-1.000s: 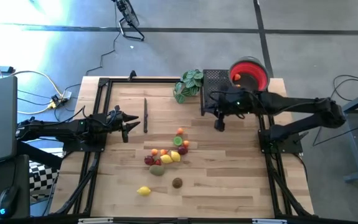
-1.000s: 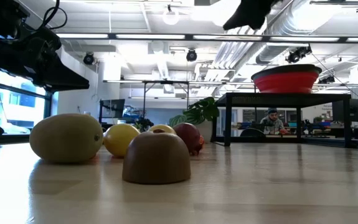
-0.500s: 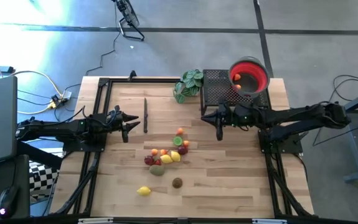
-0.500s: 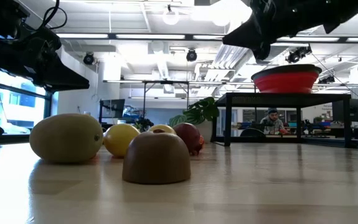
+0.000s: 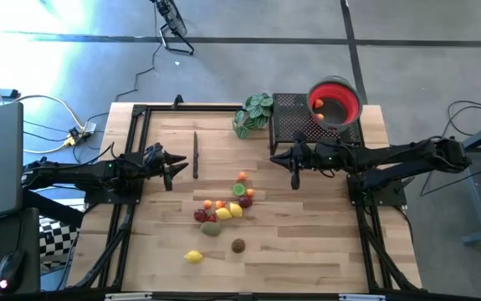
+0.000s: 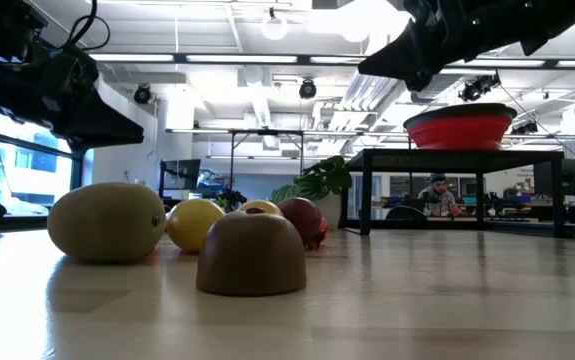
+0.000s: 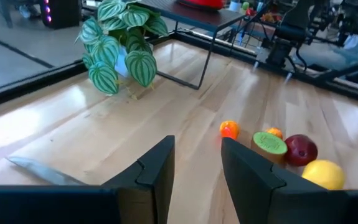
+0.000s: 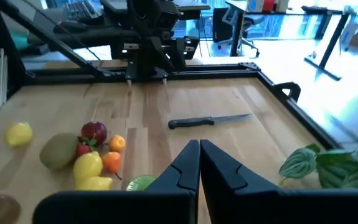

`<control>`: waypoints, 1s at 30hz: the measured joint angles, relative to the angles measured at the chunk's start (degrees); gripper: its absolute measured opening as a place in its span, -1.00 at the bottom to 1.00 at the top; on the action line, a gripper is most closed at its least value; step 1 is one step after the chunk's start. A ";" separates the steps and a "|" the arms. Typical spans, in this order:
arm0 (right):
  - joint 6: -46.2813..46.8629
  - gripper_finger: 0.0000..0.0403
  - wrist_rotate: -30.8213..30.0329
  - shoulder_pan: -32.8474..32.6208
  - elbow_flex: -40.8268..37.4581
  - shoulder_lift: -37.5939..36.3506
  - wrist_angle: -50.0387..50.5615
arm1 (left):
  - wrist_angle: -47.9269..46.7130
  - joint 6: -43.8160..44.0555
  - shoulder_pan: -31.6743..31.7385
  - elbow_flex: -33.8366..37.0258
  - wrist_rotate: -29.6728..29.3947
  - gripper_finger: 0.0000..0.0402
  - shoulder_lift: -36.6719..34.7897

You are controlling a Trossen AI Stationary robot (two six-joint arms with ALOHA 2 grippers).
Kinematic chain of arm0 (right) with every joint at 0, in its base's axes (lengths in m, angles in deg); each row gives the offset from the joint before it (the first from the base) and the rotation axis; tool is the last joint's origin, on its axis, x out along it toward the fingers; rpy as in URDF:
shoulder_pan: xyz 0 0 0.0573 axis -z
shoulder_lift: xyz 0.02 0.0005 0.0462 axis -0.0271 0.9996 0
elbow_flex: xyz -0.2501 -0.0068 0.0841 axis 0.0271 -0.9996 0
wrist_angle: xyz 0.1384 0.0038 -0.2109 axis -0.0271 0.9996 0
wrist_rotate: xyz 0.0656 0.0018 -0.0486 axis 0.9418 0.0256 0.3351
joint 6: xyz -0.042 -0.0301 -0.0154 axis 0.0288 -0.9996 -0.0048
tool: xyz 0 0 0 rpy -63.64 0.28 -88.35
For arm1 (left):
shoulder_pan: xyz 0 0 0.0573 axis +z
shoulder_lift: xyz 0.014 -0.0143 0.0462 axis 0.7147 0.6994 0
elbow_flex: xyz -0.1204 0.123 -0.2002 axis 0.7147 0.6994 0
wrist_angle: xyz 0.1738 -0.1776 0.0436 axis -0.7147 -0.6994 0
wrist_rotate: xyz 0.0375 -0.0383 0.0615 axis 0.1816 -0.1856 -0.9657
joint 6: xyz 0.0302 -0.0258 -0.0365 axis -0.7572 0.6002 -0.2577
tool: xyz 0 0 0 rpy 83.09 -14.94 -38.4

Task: Pick & Place Fruit
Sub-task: Put the orange pear into the red strainer bowl

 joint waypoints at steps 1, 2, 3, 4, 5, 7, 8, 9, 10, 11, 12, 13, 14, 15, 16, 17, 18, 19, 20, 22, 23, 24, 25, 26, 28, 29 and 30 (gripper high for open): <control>-0.78 -0.98 0.00 0.00 0.00 0.00 0.00 | 0.00 0.59 0.00 0.00 0.00 -0.37 0.00; -1.31 -0.98 -0.02 0.00 0.00 0.00 0.02 | 0.00 0.93 0.00 0.00 0.00 -0.37 0.00; -1.91 -0.98 -0.02 0.00 0.00 0.00 0.02 | 0.02 1.14 0.00 0.00 0.00 -0.37 0.00; -2.18 -0.98 -0.02 0.00 0.00 0.00 0.00 | 0.02 1.46 0.00 0.00 0.00 -0.37 0.00; -2.21 -0.98 -0.02 0.00 0.01 0.00 0.00 | 0.04 1.67 0.00 0.00 0.00 -0.37 0.00; -2.23 -0.98 0.00 0.00 0.02 0.00 0.02 | 0.04 1.73 0.00 0.00 0.00 -0.37 0.00; -2.26 -0.98 0.00 0.00 0.02 0.00 0.02 | 0.04 1.65 0.00 0.00 0.00 -0.37 0.00; -2.21 -0.98 0.02 0.00 0.02 0.00 0.02 | 0.06 1.45 0.00 0.00 0.00 -0.37 0.02; -1.83 -0.98 0.17 0.00 0.02 0.00 0.02 | 0.08 1.42 0.00 0.00 0.00 -0.37 0.00; -1.50 -0.98 0.58 0.00 0.02 0.00 0.04 | 0.10 1.46 0.00 0.00 -0.03 -0.37 0.00; -1.08 -0.98 1.44 0.00 0.02 0.00 0.04 | 0.14 1.69 0.00 0.00 -0.06 -0.37 0.00; -0.75 -0.98 2.21 0.00 0.02 0.00 0.04 | 0.21 1.91 0.00 0.00 -0.11 -0.37 0.00; -0.69 -0.98 2.89 0.00 0.02 0.00 0.04 | 0.27 2.03 0.00 0.00 -0.22 -0.37 0.00; -0.68 -0.98 3.11 0.00 0.02 0.00 0.04 | 0.34 2.10 0.00 0.00 -0.22 -0.37 0.00; -0.55 -0.98 3.17 0.00 0.02 0.00 0.04 | 0.52 2.10 0.00 0.00 -0.22 -0.37 0.00; 0.20 -0.98 3.15 -0.02 0.04 0.00 0.04 | 0.86 2.10 0.00 0.00 -0.22 -0.37 0.02; 2.23 -0.98 3.15 -0.02 0.04 0.02 0.21 | 1.36 2.12 0.00 0.00 -0.22 -0.37 0.00; 4.74 -0.98 3.13 0.00 0.04 0.00 0.55 | 2.03 2.19 0.00 0.00 -0.21 -0.37 0.01; 6.94 -0.98 3.11 0.00 0.04 0.02 1.00 | 2.58 2.52 0.00 0.00 -0.20 -0.37 0.01; 9.79 -0.98 2.90 0.00 0.07 0.04 1.87 | 3.43 3.91 0.00 0.00 -0.18 -0.37 0.00; 10.56 -0.98 2.80 0.00 0.07 0.04 2.21 | 3.46 4.74 0.00 0.00 -0.17 -0.37 0.00; 11.31 -0.98 2.80 0.00 0.07 0.04 2.43 | 3.27 5.19 0.00 0.00 -0.17 -0.37 0.00; 12.04 -0.98 2.80 0.00 0.07 0.04 2.61 | 3.03 5.42 0.00 0.00 -0.17 -0.37 0.00; 13.01 -0.98 2.82 0.00 0.07 0.04 2.68 | 2.68 5.53 0.00 0.00 -0.17 -0.37 0.02; 15.37 -0.98 2.98 0.00 0.07 0.04 2.68 | 1.91 5.46 0.00 0.00 -0.15 -0.37 0.02; 16.49 -0.98 2.90 0.00 0.07 0.04 2.68 | 1.46 4.90 0.00 0.00 -0.16 -0.37 0.00; 17.53 -0.98 2.81 0.00 0.07 0.04 2.67 | 1.00 4.34 0.00 0.00 -0.17 -0.37 0.00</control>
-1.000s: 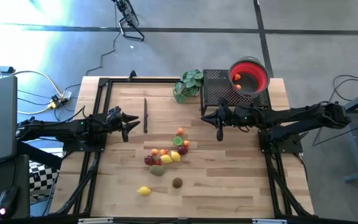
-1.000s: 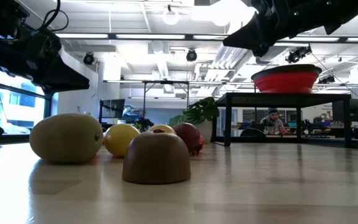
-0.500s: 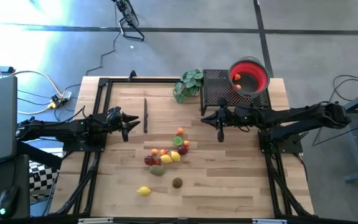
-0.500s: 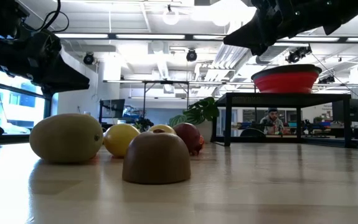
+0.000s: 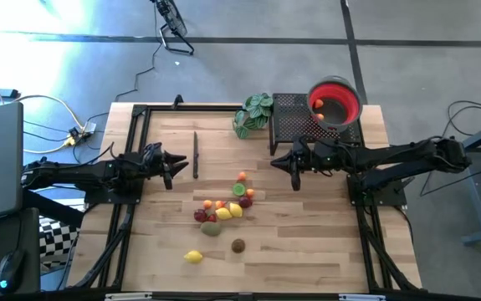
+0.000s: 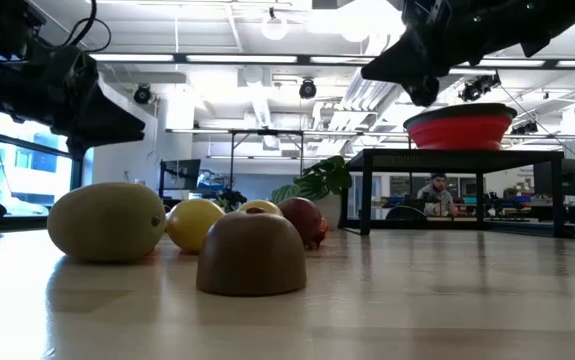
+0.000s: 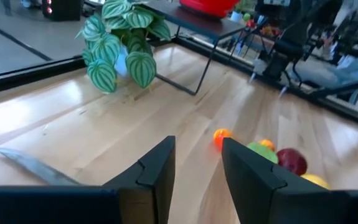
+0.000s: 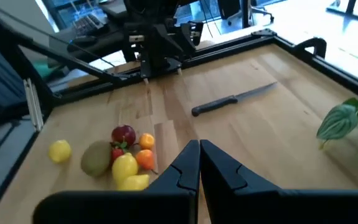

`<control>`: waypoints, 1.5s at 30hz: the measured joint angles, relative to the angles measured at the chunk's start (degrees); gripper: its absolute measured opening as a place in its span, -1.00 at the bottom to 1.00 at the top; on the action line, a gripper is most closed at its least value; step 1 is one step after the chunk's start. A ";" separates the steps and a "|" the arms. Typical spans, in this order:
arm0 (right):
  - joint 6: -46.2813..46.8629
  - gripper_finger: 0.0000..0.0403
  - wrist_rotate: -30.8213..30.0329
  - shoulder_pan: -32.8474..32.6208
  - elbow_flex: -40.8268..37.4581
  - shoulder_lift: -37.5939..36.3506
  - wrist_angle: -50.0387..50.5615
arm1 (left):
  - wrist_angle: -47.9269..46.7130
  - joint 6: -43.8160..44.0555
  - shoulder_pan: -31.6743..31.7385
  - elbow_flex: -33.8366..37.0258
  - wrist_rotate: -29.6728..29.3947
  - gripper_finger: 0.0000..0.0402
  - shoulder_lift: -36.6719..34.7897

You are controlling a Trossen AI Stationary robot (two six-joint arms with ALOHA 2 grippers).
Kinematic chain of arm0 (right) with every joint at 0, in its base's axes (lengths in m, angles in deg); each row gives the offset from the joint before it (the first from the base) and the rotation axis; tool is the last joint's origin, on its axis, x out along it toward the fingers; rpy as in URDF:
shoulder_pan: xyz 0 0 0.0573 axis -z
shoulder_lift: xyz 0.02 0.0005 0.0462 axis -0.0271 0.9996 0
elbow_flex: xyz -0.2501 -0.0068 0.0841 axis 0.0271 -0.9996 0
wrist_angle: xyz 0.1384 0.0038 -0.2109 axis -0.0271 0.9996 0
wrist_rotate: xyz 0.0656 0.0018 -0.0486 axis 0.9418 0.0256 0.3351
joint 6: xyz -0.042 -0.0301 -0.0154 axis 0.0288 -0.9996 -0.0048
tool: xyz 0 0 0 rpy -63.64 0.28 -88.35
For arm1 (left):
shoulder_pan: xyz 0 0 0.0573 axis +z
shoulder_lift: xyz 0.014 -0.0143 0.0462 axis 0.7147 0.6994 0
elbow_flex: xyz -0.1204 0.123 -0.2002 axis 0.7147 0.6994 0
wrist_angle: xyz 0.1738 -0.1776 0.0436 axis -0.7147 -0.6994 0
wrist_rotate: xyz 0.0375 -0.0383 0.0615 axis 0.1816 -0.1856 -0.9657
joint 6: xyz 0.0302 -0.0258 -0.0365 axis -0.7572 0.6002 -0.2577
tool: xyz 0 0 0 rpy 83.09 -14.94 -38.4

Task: Pick & Place Fruit
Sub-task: Put the orange pear into the red strainer bowl

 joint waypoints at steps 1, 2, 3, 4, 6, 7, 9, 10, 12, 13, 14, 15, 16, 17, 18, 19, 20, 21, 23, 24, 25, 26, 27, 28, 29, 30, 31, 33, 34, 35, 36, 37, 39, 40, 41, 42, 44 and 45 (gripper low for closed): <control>0.73 -0.98 -0.01 0.00 0.00 0.00 0.00 | -0.26 -0.85 0.00 0.00 -0.02 -0.37 0.02; 1.47 -0.98 -0.01 0.00 0.00 0.00 -0.01 | -0.28 -1.85 0.00 0.00 -0.12 -0.37 0.02; 1.88 -0.98 -0.01 0.00 0.00 0.00 -0.05 | -0.26 -2.87 0.00 0.00 -0.50 -0.37 0.02; 2.39 -0.98 -0.01 0.00 0.00 0.00 -0.16 | -0.26 -3.68 0.00 0.00 -0.74 -0.37 0.02; 3.25 -0.98 -0.45 0.00 0.00 0.02 -0.93 | -0.26 -4.08 0.00 -0.01 -0.87 -0.37 0.02; 3.31 -0.98 -0.93 -0.04 0.00 0.02 -1.44 | -0.27 -4.02 0.00 -0.02 -0.87 -0.37 0.02; 3.34 -0.98 -2.36 -0.51 0.00 0.02 -2.60 | -0.29 -4.01 0.00 -0.02 -0.87 -0.37 0.02; 3.33 -0.98 -3.24 -0.80 0.00 0.02 -3.04 | -0.35 -4.01 0.00 -0.02 -0.87 -0.37 0.02; 3.12 -0.98 -4.68 -1.60 0.00 0.02 -3.96 | -0.48 -4.01 0.00 -0.02 -0.87 -0.37 0.02; 2.82 -0.98 -4.95 -2.02 0.00 0.02 -4.40 | -0.50 -4.01 0.00 -0.02 -0.90 -0.37 0.02; 2.60 -0.98 -5.04 -2.34 0.00 0.02 -4.71 | -0.49 -4.00 0.00 -0.02 -0.90 -0.37 0.02; 2.00 -0.98 -5.06 -2.68 0.00 0.02 -5.04 | -0.50 -3.98 0.00 -0.04 -0.90 -0.37 0.02; 1.36 -0.98 -5.44 -3.11 0.00 0.02 -5.22 | -0.48 -3.98 0.00 -0.04 -0.90 -0.37 0.02; 0.88 -0.98 -6.23 -3.55 0.00 0.02 -5.19 | -0.48 -3.98 0.00 -0.04 -0.90 -0.37 0.02; 0.11 -0.98 -7.37 -4.03 0.00 0.04 -5.18 | -0.50 -3.95 0.00 -0.04 -0.90 -0.37 0.02; -0.61 -0.98 -8.83 -4.53 0.00 0.04 -5.20 | -0.54 -3.76 0.00 -0.04 -0.90 -0.37 0.02; -1.46 -0.98 -10.66 -5.02 0.00 0.04 -5.23 | -0.73 -3.76 0.00 -0.04 -0.90 -0.37 0.02; -2.08 -0.98 -12.51 -5.50 0.00 0.04 -5.30 | -0.87 -3.76 0.00 -0.07 -0.87 -0.37 0.02; -3.38 -0.98 -15.98 -6.25 0.00 0.06 -5.91 | -1.05 -3.77 0.00 -0.10 -0.85 -0.37 0.02; -4.02 -0.98 -17.16 -6.54 0.00 0.06 -6.33 | -1.13 -3.81 0.00 -0.13 -0.85 -0.37 0.02; -4.76 -0.98 -18.29 -6.76 0.00 0.06 -6.90 | -1.14 -3.93 0.00 -0.13 -0.85 -0.37 0.02; -5.27 -0.98 -19.13 -6.95 0.00 0.04 -7.57 | -1.16 -3.96 0.00 -0.13 -0.85 -0.37 0.02; -5.91 -0.98 -19.58 -7.03 0.00 0.05 -8.21 | -1.16 -3.96 0.00 -0.13 -0.85 -0.37 0.02; -6.27 -0.98 -19.65 -7.02 0.00 0.07 -8.78 | -1.16 -3.96 0.00 -0.13 -0.87 -0.37 0.02; -6.41 -0.98 -19.58 -7.02 0.01 0.07 -9.13 | -1.16 -3.96 0.00 -0.13 -0.89 -0.37 0.02; -6.46 -0.98 -19.57 -7.02 0.02 0.05 -9.18 | -1.17 -3.96 0.00 -0.13 -0.90 -0.37 0.02; -6.43 -0.98 -19.55 -7.02 0.02 0.07 -9.16 | -1.18 -3.96 0.00 -0.13 -0.90 -0.37 0.02; -6.37 -0.98 -19.45 -7.02 0.02 0.07 -9.16 | -1.18 -3.96 0.00 -0.13 -0.90 -0.37 0.02; -6.37 -0.98 -19.38 -7.02 0.02 0.07 -9.16 | -1.20 -3.96 0.00 -0.13 -0.90 -0.37 0.02; -6.37 -0.98 -19.38 -7.02 0.02 0.08 -9.16 | -1.20 -3.96 0.00 -0.13 -0.90 -0.37 0.02; -6.37 -0.98 -19.20 -7.02 0.02 0.07 -9.13 | -1.20 -3.98 0.00 -0.13 -0.92 -0.37 0.02; -6.37 -0.98 -18.97 -7.02 0.02 0.08 -9.09 | -1.20 -4.18 0.00 -0.13 -0.94 -0.37 0.02; -6.37 -0.98 -17.96 -7.02 0.02 0.11 -9.09 | -1.22 -5.49 0.00 -0.13 -0.96 -0.37 0.02; -6.41 -0.98 -17.20 -7.02 0.02 0.11 -9.07 | -1.20 -6.00 0.00 -0.13 -0.96 -0.37 0.02; -7.02 -0.98 -15.60 -7.02 0.02 0.11 -8.94 | -1.20 -6.23 0.00 -0.13 -0.96 -0.37 0.02; -8.23 -0.98 -13.44 -7.00 0.04 0.11 -8.68 | -1.20 -6.38 0.00 -0.13 -0.98 -0.37 0.02; -10.37 -0.98 -9.33 -6.77 0.04 0.11 -8.24 | -1.22 -6.37 0.00 -0.13 -1.01 -0.37 0.02; -10.61 -0.98 -7.96 -6.75 0.04 0.11 -8.24 | -1.22 -6.37 0.00 -0.13 -1.03 -0.37 0.02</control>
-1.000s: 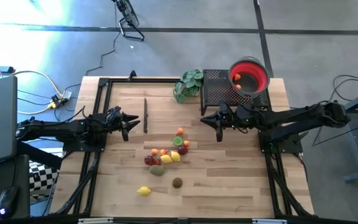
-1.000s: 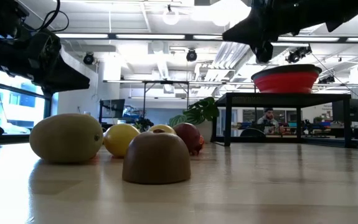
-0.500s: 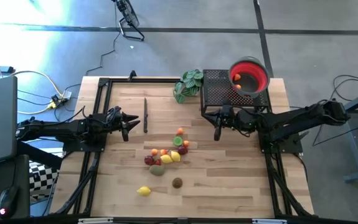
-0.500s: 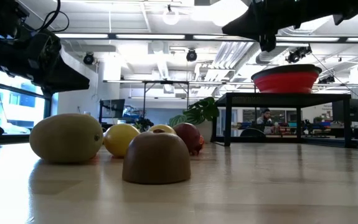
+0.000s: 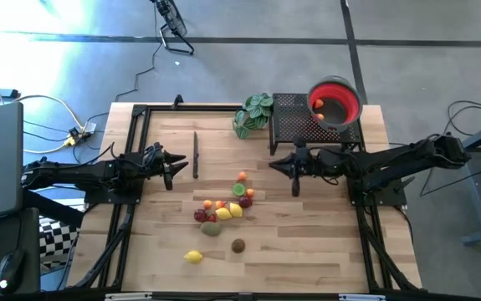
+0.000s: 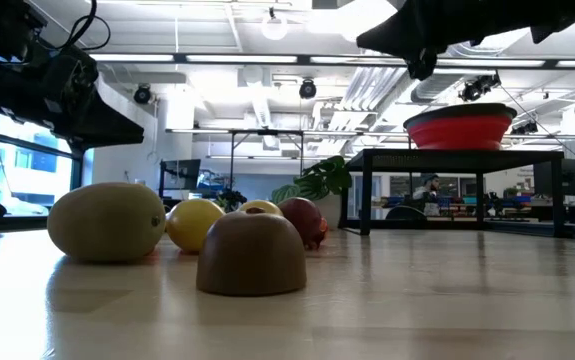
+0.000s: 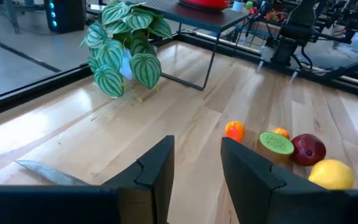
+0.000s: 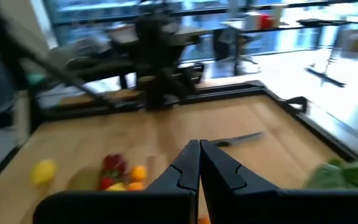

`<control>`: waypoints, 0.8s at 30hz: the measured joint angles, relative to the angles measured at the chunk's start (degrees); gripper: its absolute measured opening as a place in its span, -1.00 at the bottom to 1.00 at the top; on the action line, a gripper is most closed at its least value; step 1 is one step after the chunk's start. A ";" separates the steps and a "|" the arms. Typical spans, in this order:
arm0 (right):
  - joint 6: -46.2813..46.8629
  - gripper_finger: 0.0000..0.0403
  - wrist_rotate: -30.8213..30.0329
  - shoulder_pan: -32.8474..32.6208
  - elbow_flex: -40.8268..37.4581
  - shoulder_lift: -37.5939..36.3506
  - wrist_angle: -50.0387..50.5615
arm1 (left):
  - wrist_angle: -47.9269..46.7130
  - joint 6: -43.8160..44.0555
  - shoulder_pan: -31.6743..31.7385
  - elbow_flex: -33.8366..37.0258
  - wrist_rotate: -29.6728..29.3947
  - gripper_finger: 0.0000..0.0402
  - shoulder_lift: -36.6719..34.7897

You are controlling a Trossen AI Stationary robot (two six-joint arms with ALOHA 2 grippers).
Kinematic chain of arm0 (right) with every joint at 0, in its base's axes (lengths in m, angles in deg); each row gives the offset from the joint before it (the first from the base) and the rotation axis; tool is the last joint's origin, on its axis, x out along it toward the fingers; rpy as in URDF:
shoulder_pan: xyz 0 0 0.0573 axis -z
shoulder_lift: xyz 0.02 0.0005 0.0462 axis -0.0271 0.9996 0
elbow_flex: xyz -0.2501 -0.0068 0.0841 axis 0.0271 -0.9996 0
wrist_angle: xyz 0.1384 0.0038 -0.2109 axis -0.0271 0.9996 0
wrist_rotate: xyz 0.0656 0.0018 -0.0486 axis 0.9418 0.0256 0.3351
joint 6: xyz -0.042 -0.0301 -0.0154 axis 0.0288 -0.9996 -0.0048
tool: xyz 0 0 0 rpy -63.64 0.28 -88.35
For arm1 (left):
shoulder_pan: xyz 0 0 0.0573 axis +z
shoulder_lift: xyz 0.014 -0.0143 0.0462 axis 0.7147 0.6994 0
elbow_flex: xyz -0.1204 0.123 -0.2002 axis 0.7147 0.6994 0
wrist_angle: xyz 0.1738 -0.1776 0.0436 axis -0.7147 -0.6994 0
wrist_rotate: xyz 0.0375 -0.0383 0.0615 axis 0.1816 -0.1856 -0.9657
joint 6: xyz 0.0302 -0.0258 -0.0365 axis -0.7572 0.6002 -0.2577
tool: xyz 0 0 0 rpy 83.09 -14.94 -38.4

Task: Pick & Place Fruit
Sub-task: Put the orange pear into the red strainer bowl

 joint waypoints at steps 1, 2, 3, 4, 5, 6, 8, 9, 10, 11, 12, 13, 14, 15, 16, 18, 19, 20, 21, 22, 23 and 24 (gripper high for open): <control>0.18 -0.98 0.62 -0.01 0.00 0.00 -0.01 | 0.01 0.00 0.00 0.00 -0.02 -0.37 0.00; 0.74 -0.98 0.72 -0.01 0.00 0.00 0.00 | 0.00 0.00 0.00 0.00 -0.04 -0.37 0.00; 1.48 -0.98 0.65 -0.01 0.00 0.00 0.03 | 0.00 0.00 0.00 0.00 -0.03 -0.37 0.00; 2.08 -0.98 0.66 -0.03 0.00 0.00 0.18 | 0.00 0.00 0.00 0.00 -0.04 -0.37 0.00; 2.81 -0.98 0.52 -0.14 0.00 0.00 0.36 | 0.00 0.00 0.00 0.00 -0.04 -0.37 0.00; 3.17 -0.98 0.43 -0.31 0.00 0.00 0.48 | 0.00 0.00 0.00 0.00 -0.04 -0.37 0.00; 3.27 -0.98 0.43 -0.76 0.00 0.00 0.48 | 0.00 0.00 0.00 0.00 -0.04 -0.37 0.00; 3.27 -0.98 0.40 -0.95 0.16 0.00 0.76 | 0.00 0.00 0.00 0.00 -0.04 -0.37 0.00; 3.27 -0.98 0.15 -1.23 0.68 0.00 1.51 | 0.00 0.00 0.00 0.00 -0.04 -0.37 0.00; 3.25 -0.98 -0.38 -1.53 1.43 0.03 2.57 | 0.02 0.00 0.00 0.00 -0.04 -0.37 0.00; 3.24 -0.99 -1.08 -1.95 2.49 0.36 3.74 | 0.02 0.00 0.00 0.00 -0.04 -0.37 -0.02; 3.25 -0.99 -1.98 -2.34 3.86 1.20 5.25 | 0.02 0.00 0.00 0.00 -0.04 -0.37 -0.02; 3.08 -0.99 -2.94 -2.71 5.28 2.15 6.68 | 0.01 0.00 0.00 0.00 -0.04 -0.37 -0.02; 2.61 -0.99 -3.69 -3.03 6.62 2.89 8.78 | 0.02 0.00 0.00 0.00 -0.04 -0.37 0.00; 1.71 -0.99 -3.87 -3.27 7.82 3.81 11.16 | 0.01 0.00 0.00 0.00 -0.04 -0.37 -0.02; -0.37 -0.99 -3.68 -3.55 10.63 6.70 12.95 | -0.01 -0.03 0.00 0.00 -0.02 -0.37 -0.02; -1.45 -0.99 -3.66 -3.55 11.53 7.85 13.09 | 0.02 -0.18 0.00 0.00 -0.03 -0.37 0.00; -2.09 -0.99 -3.58 -3.55 11.97 8.74 13.96 | 0.04 -0.27 0.00 0.00 -0.04 -0.37 -0.02; -2.47 -0.99 -3.27 -3.53 12.18 9.83 14.74 | 0.02 -0.43 0.00 0.00 -0.04 -0.37 -0.02; -2.62 -0.99 -2.82 -3.44 12.60 11.13 14.63 | 0.02 -0.44 0.00 0.00 -0.02 -0.37 -0.02; -2.61 -0.99 -2.18 -3.38 12.90 12.27 14.13 | 0.02 -0.44 0.00 0.00 -0.02 -0.37 0.00; -2.39 -0.99 -2.05 -3.35 12.90 13.21 14.21 | 0.01 -0.44 0.00 0.00 -0.04 -0.37 -0.02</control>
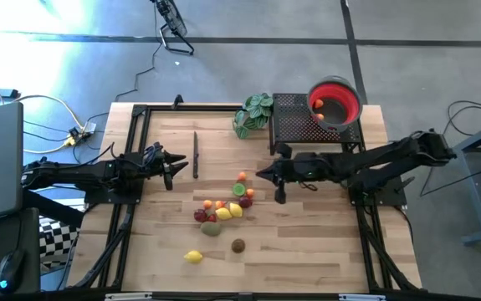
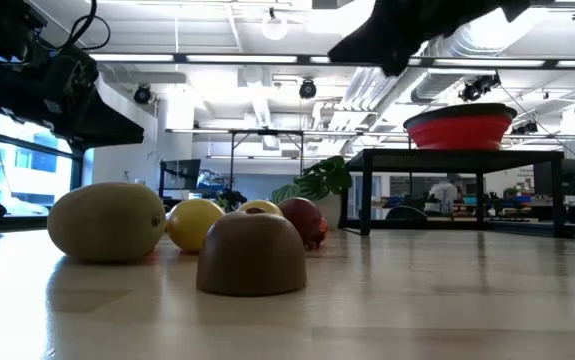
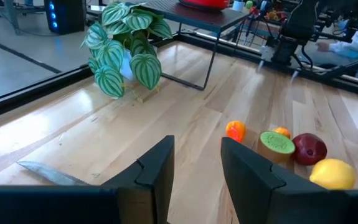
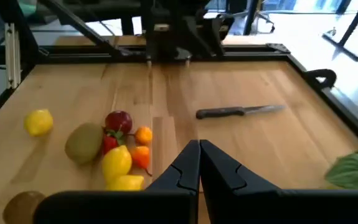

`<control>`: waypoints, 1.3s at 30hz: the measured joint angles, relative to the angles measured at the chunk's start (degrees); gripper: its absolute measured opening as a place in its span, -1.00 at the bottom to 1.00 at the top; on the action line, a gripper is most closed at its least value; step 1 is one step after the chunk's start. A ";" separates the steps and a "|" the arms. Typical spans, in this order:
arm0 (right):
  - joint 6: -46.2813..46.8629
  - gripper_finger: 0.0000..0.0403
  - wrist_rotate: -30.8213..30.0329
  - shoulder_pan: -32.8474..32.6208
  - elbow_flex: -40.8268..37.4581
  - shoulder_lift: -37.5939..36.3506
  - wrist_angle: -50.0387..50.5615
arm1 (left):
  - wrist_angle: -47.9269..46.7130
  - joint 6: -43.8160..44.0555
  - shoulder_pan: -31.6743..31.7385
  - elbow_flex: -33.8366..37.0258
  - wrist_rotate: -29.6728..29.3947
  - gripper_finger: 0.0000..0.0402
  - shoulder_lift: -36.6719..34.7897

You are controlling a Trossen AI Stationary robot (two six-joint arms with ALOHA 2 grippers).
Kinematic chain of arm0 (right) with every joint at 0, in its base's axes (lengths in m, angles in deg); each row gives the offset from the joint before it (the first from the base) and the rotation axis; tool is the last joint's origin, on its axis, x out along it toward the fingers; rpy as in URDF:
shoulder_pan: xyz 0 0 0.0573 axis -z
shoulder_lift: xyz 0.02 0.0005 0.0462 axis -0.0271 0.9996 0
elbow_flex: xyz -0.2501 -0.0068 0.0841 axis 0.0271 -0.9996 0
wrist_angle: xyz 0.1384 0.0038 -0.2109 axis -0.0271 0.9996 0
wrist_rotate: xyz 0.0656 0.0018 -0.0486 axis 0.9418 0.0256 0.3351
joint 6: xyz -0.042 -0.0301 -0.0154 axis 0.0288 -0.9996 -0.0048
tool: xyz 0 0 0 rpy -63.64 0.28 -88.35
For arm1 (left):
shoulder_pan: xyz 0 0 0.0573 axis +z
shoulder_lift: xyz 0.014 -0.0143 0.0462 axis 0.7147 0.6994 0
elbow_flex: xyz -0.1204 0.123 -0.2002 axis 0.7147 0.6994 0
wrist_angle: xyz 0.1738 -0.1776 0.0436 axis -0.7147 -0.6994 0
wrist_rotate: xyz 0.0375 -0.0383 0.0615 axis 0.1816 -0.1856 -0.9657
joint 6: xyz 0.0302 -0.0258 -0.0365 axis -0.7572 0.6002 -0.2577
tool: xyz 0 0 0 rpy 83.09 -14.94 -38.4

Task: Pick & Place Fruit
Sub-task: Put the orange pear into the red strainer bowl

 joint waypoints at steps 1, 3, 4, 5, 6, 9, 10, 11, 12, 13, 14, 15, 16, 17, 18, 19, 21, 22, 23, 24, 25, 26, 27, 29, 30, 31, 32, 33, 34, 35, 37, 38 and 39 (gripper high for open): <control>0.75 -0.99 -0.13 0.02 -0.10 0.81 0.73 | -0.01 0.00 0.00 0.00 0.01 -0.37 0.00; 2.26 -0.99 -0.47 0.02 -0.07 2.89 0.68 | -0.04 -0.02 0.00 0.00 0.02 -0.37 0.02; 2.65 -0.99 -0.46 0.02 -0.07 3.95 0.97 | -0.04 -0.02 0.00 0.00 0.02 -0.37 0.00; 2.68 -0.99 -0.45 0.00 -0.07 5.08 1.42 | -0.04 -0.08 0.00 0.00 0.02 -0.37 0.00; 2.64 -0.99 -0.35 0.00 -0.09 6.33 1.47 | -0.04 -0.22 0.00 0.00 0.02 -0.37 0.00; 2.66 -0.99 -0.34 0.02 -0.09 9.91 1.09 | -0.04 -0.22 0.00 0.00 0.02 -0.37 0.00; 2.69 -0.99 -0.38 0.02 -0.09 11.07 0.61 | -0.04 -0.22 0.00 0.00 0.02 -0.37 0.00; 2.98 -0.99 -0.51 0.02 -0.09 12.31 0.03 | -0.04 -0.22 0.00 0.00 0.02 -0.37 0.00; 3.68 -0.99 -0.52 0.02 -0.09 13.51 -0.72 | -0.04 -0.22 0.00 0.00 0.02 -0.37 0.00; 4.47 -0.99 -0.52 0.02 -0.09 14.66 -1.56 | -0.05 -0.22 0.00 0.00 0.02 -0.37 0.00; 5.34 -0.99 -0.52 0.02 -0.09 15.68 -2.25 | -0.06 -0.20 0.00 0.00 0.02 -0.37 0.00; 5.66 -0.99 -0.52 0.02 -0.09 16.60 -2.88 | -0.06 -0.22 0.00 0.00 0.02 -0.37 0.00; 5.68 -0.98 -0.52 0.02 -0.09 17.32 -3.55 | -0.06 -0.21 0.00 0.00 0.02 -0.37 0.00; 5.66 -0.97 -0.51 0.02 -0.09 17.89 -3.90 | -0.06 -0.21 0.00 0.00 0.02 -0.37 0.00; 5.66 -0.95 -0.50 0.02 -0.09 18.41 -3.91 | -0.06 -0.22 0.00 0.00 0.02 -0.37 0.00; 5.67 -0.92 -0.42 -0.01 -0.09 18.75 -3.86 | -0.06 -0.21 0.00 0.00 0.02 -0.37 0.00; 5.80 -0.82 -0.27 -0.02 -0.09 18.88 -2.93 | -0.06 -0.20 0.00 0.00 0.02 -0.37 0.00; 5.82 -0.75 -0.31 -0.02 -0.09 18.88 -2.66 | -0.06 -0.20 0.00 0.00 0.02 -0.37 0.00; 5.83 -0.68 -0.28 -0.02 -0.09 18.88 -2.63 | -0.06 -0.20 0.00 0.00 0.04 -0.37 0.00; 5.83 -0.60 -0.28 -0.02 -0.09 18.88 -2.60 | -0.06 -0.20 0.00 0.00 0.04 -0.37 0.00; 5.78 -0.51 -0.11 -0.02 -0.11 18.88 -2.60 | -0.06 -0.20 0.00 0.00 0.04 -0.37 0.00; 5.59 -0.42 0.02 -0.02 -0.11 18.88 -2.60 | -0.06 -0.20 0.00 0.00 0.04 -0.37 0.00; 5.43 -0.33 0.09 -0.02 -0.11 18.88 -2.60 | -0.06 -0.20 0.00 0.00 0.04 -0.37 0.00; 5.37 -0.16 0.07 -0.02 -0.11 18.88 -2.20 | -0.06 -0.20 0.00 0.00 0.04 -0.37 0.00; 5.39 -0.08 0.09 -0.02 -0.11 19.00 -1.98 | -0.06 -0.20 0.00 0.00 0.04 -0.37 0.00; 5.46 -0.01 0.05 -0.02 -0.11 19.15 -1.97 | -0.06 -0.20 0.00 0.00 0.04 -0.37 0.00; 5.69 0.05 -0.11 -0.02 -0.11 19.23 -1.96 | -0.06 -0.19 0.00 0.00 0.04 -0.37 0.00; 5.97 0.11 -0.20 -0.02 -0.13 19.29 -1.91 | -0.06 -0.17 0.00 0.00 0.04 -0.37 0.00; 6.30 0.16 -0.20 -0.02 -0.13 19.57 -2.05 | -0.06 -0.19 0.00 0.00 0.04 -0.37 0.00; 6.60 0.20 -0.28 -0.02 -0.13 19.99 -2.34 | -0.07 -0.17 0.00 0.00 0.04 -0.37 0.00; 6.71 0.26 -0.67 0.00 -0.14 20.66 -1.99 | -0.08 -0.17 0.00 0.00 0.04 -0.37 0.00; 6.71 0.27 -0.68 0.00 -0.22 21.19 -2.01 | -0.08 -0.17 0.00 0.00 0.05 -0.37 0.00; 6.71 0.28 -0.82 0.02 -0.22 21.91 -2.75 | -0.08 -0.17 0.00 0.00 0.04 -0.37 0.00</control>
